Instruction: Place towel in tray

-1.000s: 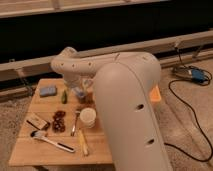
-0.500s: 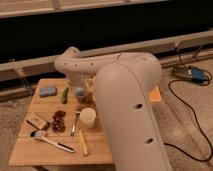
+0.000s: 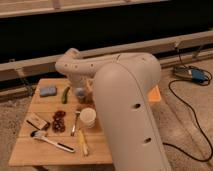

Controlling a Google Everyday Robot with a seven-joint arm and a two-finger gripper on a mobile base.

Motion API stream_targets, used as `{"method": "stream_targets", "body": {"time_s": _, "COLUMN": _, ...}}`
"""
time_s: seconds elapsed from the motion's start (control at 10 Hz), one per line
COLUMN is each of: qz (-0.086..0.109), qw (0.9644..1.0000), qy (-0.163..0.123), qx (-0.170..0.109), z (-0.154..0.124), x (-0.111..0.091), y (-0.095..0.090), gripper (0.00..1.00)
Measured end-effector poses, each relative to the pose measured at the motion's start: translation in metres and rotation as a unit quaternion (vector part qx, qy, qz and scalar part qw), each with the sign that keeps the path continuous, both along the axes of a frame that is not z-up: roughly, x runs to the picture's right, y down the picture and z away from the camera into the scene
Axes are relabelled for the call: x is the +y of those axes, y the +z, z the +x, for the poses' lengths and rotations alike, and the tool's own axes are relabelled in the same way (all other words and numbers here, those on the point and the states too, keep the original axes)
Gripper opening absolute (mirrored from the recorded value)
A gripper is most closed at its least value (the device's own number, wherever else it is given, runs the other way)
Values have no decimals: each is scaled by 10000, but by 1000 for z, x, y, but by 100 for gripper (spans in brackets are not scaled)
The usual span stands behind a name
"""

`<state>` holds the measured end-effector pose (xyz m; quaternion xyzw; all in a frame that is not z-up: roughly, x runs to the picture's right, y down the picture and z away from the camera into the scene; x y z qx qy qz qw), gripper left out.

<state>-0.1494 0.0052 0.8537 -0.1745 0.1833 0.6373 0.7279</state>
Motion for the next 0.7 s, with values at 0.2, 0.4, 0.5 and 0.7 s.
{"method": "stream_targets", "body": {"time_s": 0.2, "qz": 15, "qw": 10000, "qy": 16, "qx": 16, "z": -1, "x": -3, "y": 8, "gripper": 65}}
{"method": "stream_targets", "body": {"time_s": 0.4, "qz": 3, "qw": 10000, "qy": 55, "qx": -24, "z": -4, "x": -6, "y": 13, "gripper": 60}}
{"method": "stream_targets", "body": {"time_s": 0.5, "qz": 1, "qw": 10000, "qy": 71, "qx": -52, "z": -5, "x": -7, "y": 16, "gripper": 51}}
{"method": "stream_targets", "body": {"time_s": 0.7, "qz": -11, "qw": 9999, "qy": 93, "qx": -92, "z": -8, "x": -9, "y": 20, "gripper": 31}}
